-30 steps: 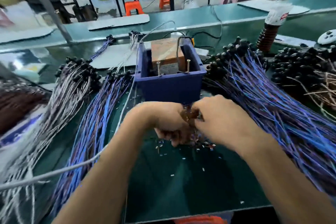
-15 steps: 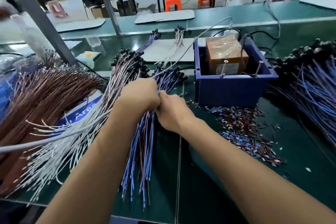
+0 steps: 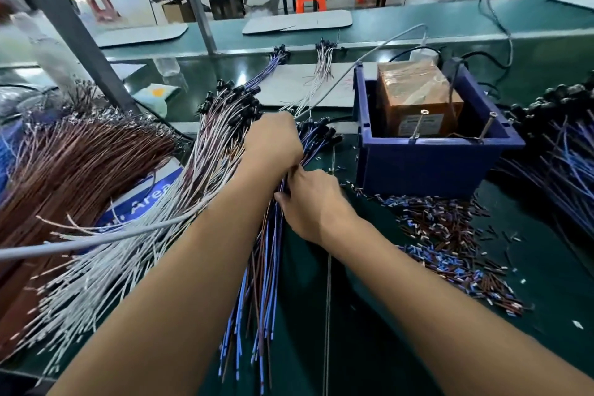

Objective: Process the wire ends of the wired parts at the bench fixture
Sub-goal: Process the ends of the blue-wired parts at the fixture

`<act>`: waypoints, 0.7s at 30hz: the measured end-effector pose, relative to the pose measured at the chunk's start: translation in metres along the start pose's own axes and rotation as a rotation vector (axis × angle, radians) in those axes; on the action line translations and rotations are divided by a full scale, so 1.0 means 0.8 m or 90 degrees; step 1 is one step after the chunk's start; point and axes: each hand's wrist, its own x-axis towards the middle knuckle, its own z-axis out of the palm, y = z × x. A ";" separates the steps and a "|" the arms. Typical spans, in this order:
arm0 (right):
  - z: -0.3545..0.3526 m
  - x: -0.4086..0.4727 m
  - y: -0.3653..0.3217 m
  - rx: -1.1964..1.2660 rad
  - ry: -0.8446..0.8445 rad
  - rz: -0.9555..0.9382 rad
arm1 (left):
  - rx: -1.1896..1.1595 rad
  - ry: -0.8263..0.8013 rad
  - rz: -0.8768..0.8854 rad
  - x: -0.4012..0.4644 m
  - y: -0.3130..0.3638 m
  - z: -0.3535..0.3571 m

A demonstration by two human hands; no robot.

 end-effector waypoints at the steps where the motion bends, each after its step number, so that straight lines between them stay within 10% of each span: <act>1: 0.001 0.001 0.002 0.041 0.001 0.020 | -0.006 -0.004 -0.001 0.001 0.000 -0.001; 14: 0.010 -0.020 0.031 0.545 0.030 0.034 | -0.828 -0.126 -0.118 -0.032 0.009 -0.048; 21: -0.020 -0.056 0.027 0.790 0.167 -0.079 | -1.227 -0.083 0.012 -0.059 0.041 -0.106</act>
